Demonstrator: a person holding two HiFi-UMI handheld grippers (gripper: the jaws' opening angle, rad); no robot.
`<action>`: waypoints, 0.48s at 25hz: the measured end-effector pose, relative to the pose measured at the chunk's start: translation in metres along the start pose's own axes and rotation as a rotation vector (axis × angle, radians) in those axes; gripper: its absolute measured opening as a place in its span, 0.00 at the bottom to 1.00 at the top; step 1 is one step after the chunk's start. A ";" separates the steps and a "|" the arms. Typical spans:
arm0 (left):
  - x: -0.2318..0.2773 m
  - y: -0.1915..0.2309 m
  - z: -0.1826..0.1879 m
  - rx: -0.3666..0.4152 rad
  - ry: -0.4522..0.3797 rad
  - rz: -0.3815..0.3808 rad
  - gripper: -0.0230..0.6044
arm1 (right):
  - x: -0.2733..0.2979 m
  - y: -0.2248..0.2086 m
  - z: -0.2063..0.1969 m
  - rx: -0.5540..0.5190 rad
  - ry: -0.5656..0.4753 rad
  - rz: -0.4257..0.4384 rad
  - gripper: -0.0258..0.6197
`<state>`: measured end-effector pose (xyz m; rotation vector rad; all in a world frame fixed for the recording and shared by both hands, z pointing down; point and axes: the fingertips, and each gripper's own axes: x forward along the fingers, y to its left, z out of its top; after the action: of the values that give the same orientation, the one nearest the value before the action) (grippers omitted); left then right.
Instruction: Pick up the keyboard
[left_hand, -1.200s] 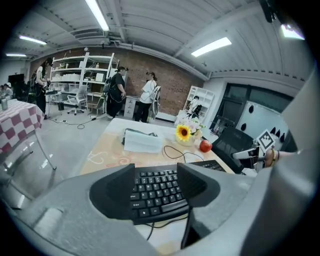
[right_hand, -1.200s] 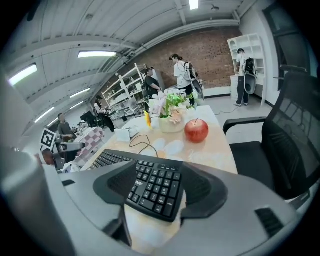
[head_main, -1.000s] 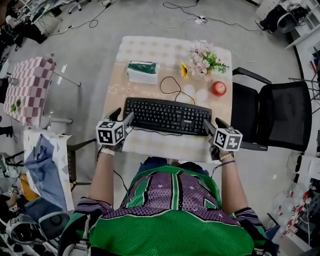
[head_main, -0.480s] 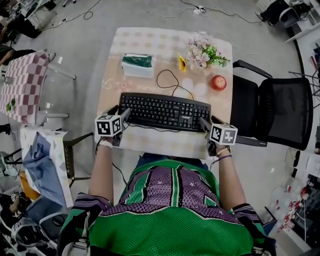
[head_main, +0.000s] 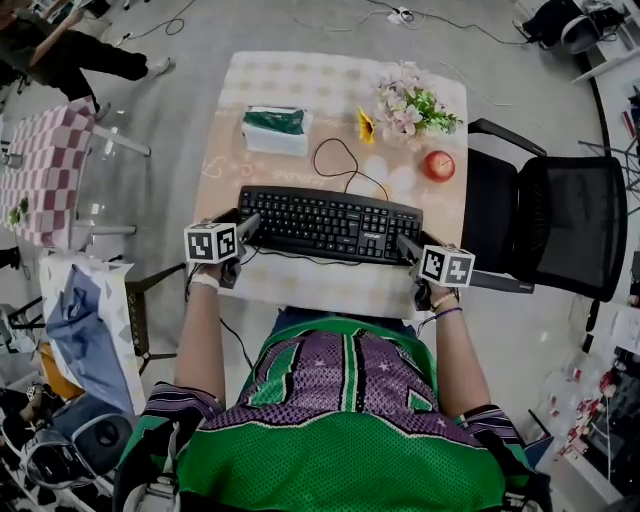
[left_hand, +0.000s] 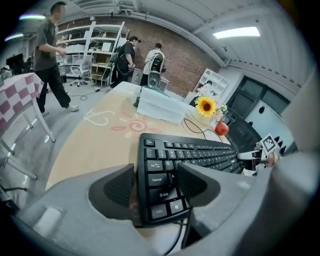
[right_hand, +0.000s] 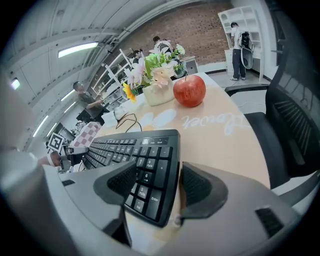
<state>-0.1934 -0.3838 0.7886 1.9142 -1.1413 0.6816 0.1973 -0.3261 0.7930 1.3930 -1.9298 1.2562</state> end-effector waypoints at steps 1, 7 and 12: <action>0.000 0.001 -0.001 -0.010 0.010 -0.010 0.46 | 0.001 0.000 0.000 0.003 0.003 0.005 0.46; 0.002 -0.004 -0.001 0.029 0.038 -0.052 0.47 | 0.002 0.004 0.003 -0.011 -0.019 -0.002 0.46; 0.003 -0.005 -0.001 0.031 0.043 -0.028 0.47 | 0.004 0.003 0.003 -0.005 -0.023 -0.022 0.47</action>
<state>-0.1873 -0.3829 0.7900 1.9292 -1.0811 0.7251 0.1930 -0.3307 0.7933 1.4290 -1.9262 1.2294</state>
